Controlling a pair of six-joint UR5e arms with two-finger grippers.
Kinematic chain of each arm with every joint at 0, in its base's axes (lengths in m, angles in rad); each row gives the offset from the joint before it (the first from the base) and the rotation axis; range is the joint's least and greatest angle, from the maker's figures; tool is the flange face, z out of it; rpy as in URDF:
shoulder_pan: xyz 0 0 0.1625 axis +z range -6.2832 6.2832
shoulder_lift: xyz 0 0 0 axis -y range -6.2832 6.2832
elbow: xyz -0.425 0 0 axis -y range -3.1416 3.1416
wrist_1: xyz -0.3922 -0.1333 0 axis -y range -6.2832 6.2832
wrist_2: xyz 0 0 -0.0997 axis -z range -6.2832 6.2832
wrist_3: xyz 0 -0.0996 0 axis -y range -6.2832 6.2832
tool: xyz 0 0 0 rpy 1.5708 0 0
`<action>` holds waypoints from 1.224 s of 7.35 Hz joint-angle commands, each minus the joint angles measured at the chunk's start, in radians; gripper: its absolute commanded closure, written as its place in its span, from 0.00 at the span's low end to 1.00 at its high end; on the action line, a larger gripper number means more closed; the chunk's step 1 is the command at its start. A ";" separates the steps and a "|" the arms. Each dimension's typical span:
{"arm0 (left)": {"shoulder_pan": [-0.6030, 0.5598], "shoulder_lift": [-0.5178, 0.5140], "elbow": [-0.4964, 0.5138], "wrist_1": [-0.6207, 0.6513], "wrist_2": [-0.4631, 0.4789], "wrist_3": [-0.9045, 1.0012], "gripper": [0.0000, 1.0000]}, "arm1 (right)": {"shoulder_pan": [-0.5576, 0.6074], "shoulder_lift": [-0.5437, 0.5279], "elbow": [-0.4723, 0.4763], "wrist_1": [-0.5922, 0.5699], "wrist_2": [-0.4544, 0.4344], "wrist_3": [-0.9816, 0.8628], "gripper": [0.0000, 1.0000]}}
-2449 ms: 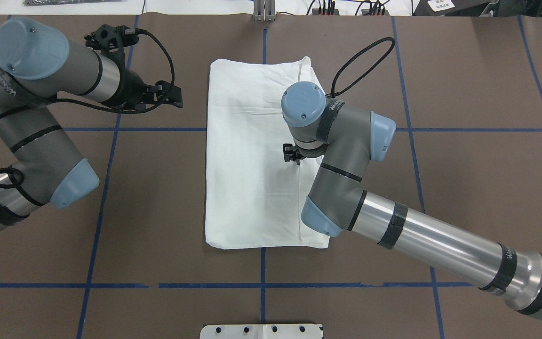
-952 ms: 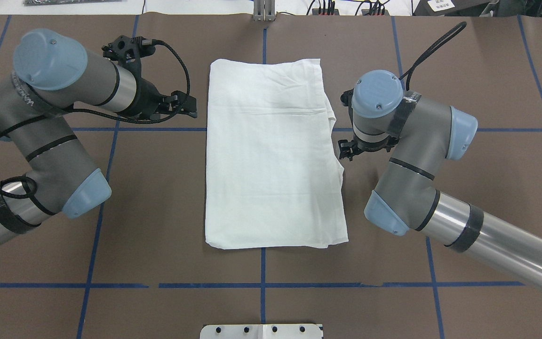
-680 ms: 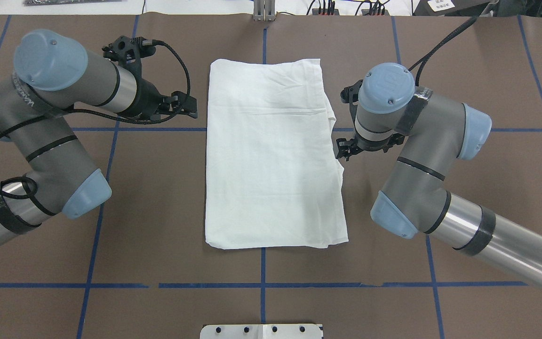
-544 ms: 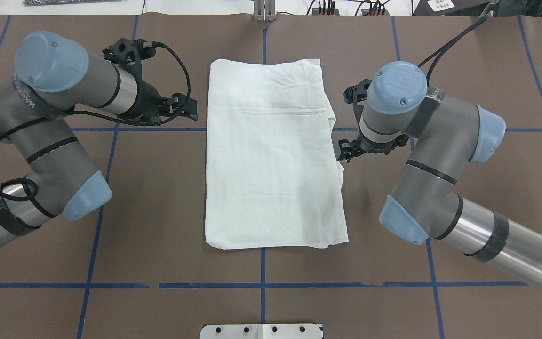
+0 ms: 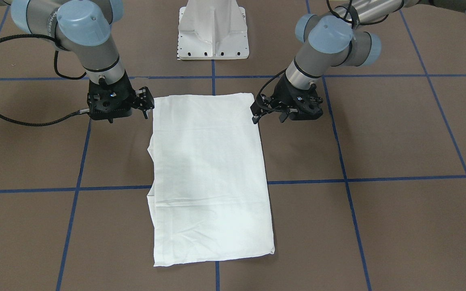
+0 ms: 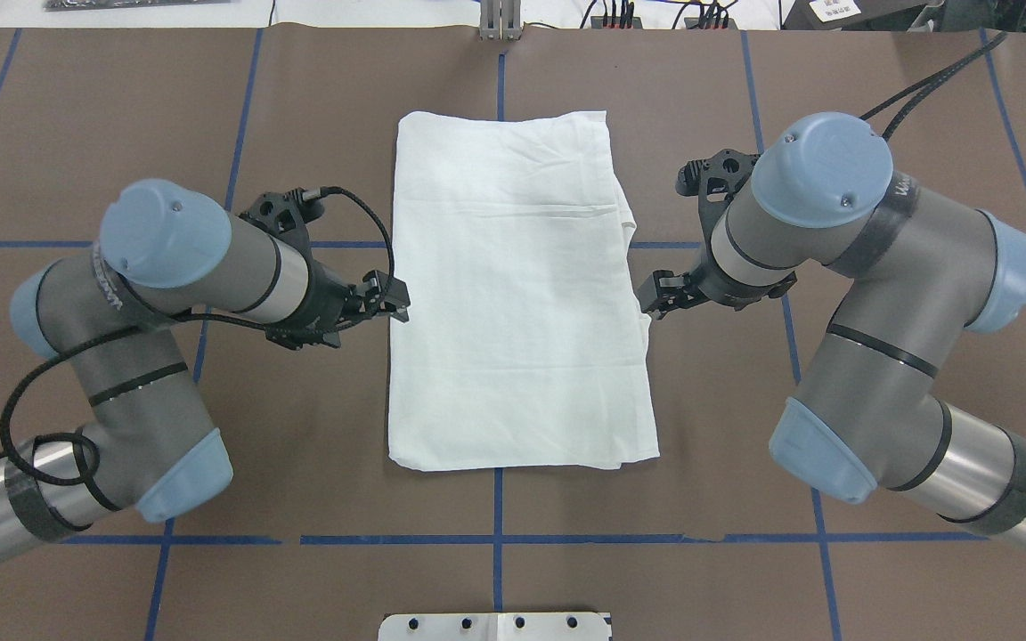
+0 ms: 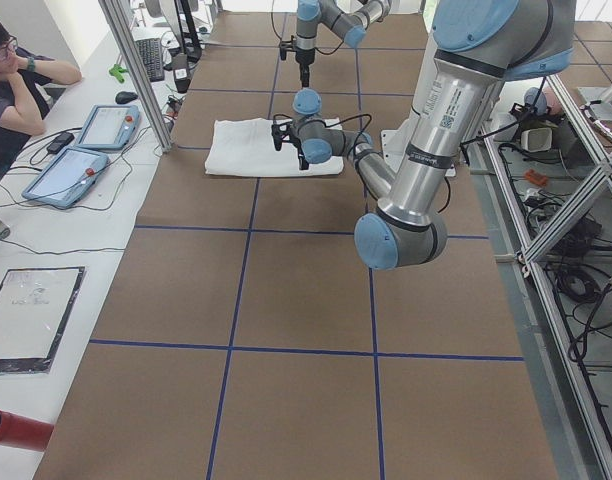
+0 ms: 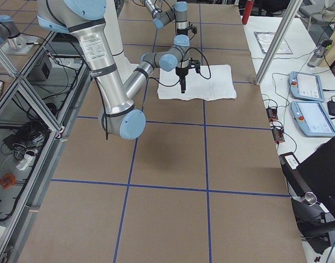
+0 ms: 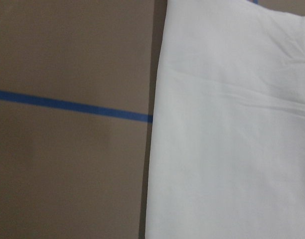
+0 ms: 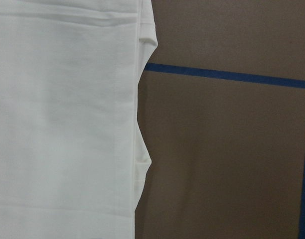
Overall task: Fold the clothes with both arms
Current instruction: 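Lower the left gripper to the shirt's near corner while the right gripper holds position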
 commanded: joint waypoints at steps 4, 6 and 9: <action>0.227 -0.010 -0.011 0.133 0.157 -0.231 0.01 | -0.014 -0.007 0.034 0.001 0.000 0.035 0.00; 0.223 -0.012 -0.005 0.138 0.175 -0.229 0.06 | -0.014 -0.007 0.041 0.001 0.000 0.035 0.00; 0.223 -0.012 -0.006 0.139 0.177 -0.229 0.34 | -0.014 -0.007 0.040 0.001 0.000 0.035 0.00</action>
